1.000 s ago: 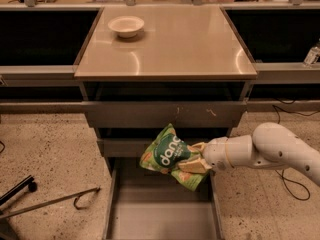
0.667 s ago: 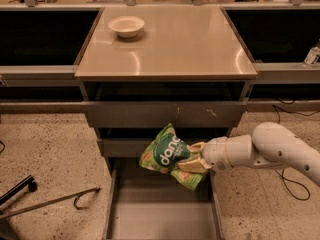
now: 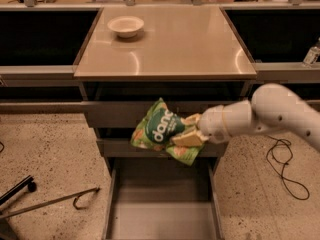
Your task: Pick green rice chip bag from bottom drawer and place on counter
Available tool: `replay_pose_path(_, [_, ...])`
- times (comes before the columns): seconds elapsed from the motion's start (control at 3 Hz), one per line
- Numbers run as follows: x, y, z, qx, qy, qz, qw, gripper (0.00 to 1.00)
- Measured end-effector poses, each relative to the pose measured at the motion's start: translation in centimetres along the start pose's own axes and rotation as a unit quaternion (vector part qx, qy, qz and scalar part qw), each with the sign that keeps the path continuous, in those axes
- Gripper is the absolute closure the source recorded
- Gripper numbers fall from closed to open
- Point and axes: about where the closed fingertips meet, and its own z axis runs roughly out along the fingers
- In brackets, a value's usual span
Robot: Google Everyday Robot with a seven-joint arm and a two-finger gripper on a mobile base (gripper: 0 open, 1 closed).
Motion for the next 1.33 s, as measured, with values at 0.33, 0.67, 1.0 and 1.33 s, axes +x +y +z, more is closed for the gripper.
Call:
replay_pose_path(0.33, [-9.3, -0.5, -3.3, -0.029, -0.002, -0.032, 0.9991, 1.00])
replay_pose_path(0.67, [-16.2, -0.4, -5.9, -0.059, 0.011, -0.055, 0.9967, 1.00])
replay_pose_path(1.0, [-19.0, -0.2, -7.6, -0.076, 0.012, -0.081, 0.9938, 1.00])
replay_pose_path(1.33, [-18.9, -0.2, -7.8, -0.074, 0.011, -0.080, 0.9940, 1.00])
